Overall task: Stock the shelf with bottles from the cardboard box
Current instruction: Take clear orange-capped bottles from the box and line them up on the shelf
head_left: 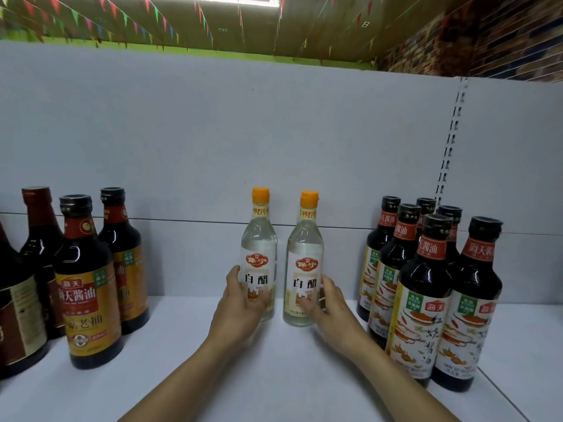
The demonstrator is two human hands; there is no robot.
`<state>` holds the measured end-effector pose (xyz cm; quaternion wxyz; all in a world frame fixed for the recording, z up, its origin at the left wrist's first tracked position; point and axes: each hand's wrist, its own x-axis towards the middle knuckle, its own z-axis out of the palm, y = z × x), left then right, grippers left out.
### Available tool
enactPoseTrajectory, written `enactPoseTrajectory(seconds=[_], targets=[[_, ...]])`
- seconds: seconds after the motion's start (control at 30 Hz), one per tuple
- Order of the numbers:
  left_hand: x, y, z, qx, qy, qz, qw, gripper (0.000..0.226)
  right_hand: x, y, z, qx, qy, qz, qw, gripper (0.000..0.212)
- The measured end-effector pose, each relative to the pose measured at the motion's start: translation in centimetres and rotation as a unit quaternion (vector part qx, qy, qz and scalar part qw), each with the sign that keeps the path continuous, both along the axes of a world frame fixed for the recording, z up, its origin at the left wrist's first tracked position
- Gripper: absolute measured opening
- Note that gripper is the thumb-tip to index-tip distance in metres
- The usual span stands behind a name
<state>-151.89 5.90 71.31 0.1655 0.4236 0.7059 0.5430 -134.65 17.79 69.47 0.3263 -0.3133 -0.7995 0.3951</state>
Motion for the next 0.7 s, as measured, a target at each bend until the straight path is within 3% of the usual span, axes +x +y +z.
enactPoseTrajectory(seconds=[0.2, 0.7], targets=[[-1.0, 0.1, -1.6, -0.024, 0.048, -0.005, 0.999, 0.062, -0.3, 0.3, -1.0, 0.025, -0.038, -0.023, 0.999, 0.051], [-1.5, 0.7, -2.9, 0.0, 0.09, 0.005, 0.996, 0.062, -0.8, 0.3, -1.7, 0.073, -0.097, -0.055, 0.991, 0.049]])
